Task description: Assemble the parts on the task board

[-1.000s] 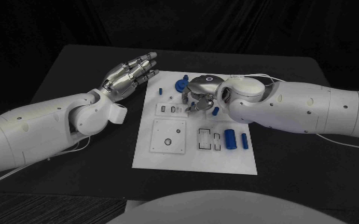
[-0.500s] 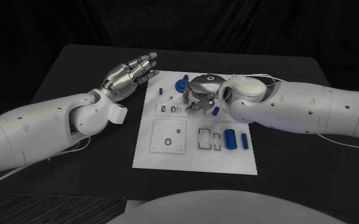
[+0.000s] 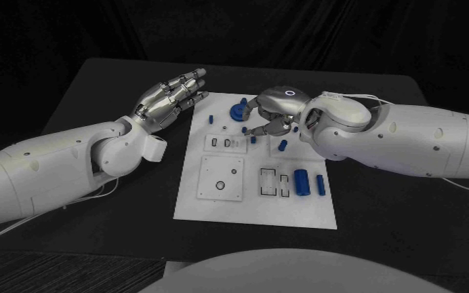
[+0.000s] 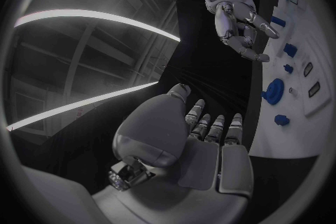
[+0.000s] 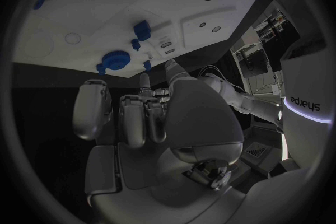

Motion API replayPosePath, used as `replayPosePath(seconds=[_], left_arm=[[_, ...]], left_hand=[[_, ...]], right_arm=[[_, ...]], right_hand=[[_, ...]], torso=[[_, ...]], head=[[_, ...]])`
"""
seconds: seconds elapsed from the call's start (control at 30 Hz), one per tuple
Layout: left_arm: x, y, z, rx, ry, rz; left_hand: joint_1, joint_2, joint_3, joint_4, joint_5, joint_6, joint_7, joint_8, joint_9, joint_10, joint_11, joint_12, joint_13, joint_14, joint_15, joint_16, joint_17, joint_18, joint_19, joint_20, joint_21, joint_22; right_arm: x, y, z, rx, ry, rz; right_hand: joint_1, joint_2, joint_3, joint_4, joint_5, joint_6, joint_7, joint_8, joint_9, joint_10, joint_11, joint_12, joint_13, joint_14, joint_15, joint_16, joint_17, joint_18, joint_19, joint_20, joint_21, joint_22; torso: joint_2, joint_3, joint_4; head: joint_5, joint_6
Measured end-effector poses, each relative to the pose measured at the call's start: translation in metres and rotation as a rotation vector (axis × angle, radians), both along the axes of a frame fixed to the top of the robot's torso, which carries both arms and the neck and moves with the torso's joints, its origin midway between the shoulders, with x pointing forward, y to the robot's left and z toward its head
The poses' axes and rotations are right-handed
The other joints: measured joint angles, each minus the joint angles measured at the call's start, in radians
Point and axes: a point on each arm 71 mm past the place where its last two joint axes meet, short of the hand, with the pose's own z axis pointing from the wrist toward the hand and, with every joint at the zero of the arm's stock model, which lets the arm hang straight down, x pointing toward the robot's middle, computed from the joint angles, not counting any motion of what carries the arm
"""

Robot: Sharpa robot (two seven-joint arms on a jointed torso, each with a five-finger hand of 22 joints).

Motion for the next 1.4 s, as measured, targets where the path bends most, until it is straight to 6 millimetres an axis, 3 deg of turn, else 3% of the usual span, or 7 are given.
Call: replayPosePath(seconds=[0.13, 0.33, 0.8, 1.4], left_arm=[[0.0, 0.001, 0.0, 0.0, 0.0, 0.001], [0.0, 0.001, 0.0, 0.0, 0.0, 0.002], [-0.001, 0.001, 0.0, 0.0, 0.001, 0.0], [-0.001, -0.002, -0.001, -0.003, 0.002, -0.005]], left_hand=[[0.0, 0.0, 0.0, 0.0, 0.0, 0.0, 0.0, 0.0, 0.0, 0.0, 0.0, 0.0, 0.0, 0.0, 0.0, 0.0, 0.0, 0.0, 0.0, 0.0, 0.0, 0.0], [0.0, 0.0, 0.0, 0.0, 0.0, 0.0, 0.0, 0.0, 0.0, 0.0, 0.0, 0.0, 0.0, 0.0, 0.0, 0.0, 0.0, 0.0, 0.0, 0.0, 0.0, 0.0], [0.0, 0.0, 0.003, -0.003, 0.0, 0.0, 0.0, 0.0, 0.0, 0.0, 0.0, 0.0, 0.0, 0.0, 0.0, 0.0, 0.0, 0.0, 0.0, 0.0, 0.0, 0.0], [0.0, 0.0, 0.003, -0.003, 0.0, 0.0, 0.0, 0.0, 0.0, 0.0, 0.0, 0.0, 0.0, 0.0, 0.0, 0.0, 0.0, 0.0, 0.0, 0.0, 0.0, 0.0]], right_arm=[[-0.002, -0.008, 0.006, 0.005, -0.011, -0.011], [-0.001, -0.015, 0.004, -0.019, 0.008, -0.037], [0.002, -0.013, -0.012, -0.125, 0.082, -0.072], [0.009, 0.002, -0.028, -0.197, 0.122, -0.072]], right_hand=[[0.012, 0.0, 0.008, -0.003, 0.082, -0.005, 0.005, -0.004, -0.009, -0.003, 0.005, 0.0, 0.0, 0.003, 0.003, 0.0, 0.0, 0.0, 0.0, 0.0, 0.0, 0.0], [0.014, 0.0, 0.011, -0.006, 0.134, -0.018, 0.018, -0.01, -0.015, -0.001, 0.014, 0.0, 0.0, 0.002, 0.009, 0.0, 0.0, 0.0, 0.0, 0.0, -0.004, 0.0], [0.008, -0.006, 0.008, -0.003, 0.135, -0.036, 0.029, -0.01, -0.016, -0.001, 0.021, 0.0, 0.0, 0.002, 0.016, 0.017, 0.0, 0.0, 0.007, 0.007, 0.009, 0.0], [0.013, -0.015, 0.011, -0.018, 0.128, -0.036, 0.029, -0.002, -0.011, -0.001, 0.021, 0.0, 0.001, 0.002, 0.016, 0.017, 0.0, 0.0, 0.007, 0.007, 0.009, 0.0]], torso=[[0.0, 0.0, 0.0], [0.0, 0.0001, -0.0001], [0.0, -0.0001, 0.0006], [0.0, -0.0006, 0.002]], head=[[0.0, 0.0], [0.001, 0.0], [-0.001, 0.0], [-0.006, 0.0]])
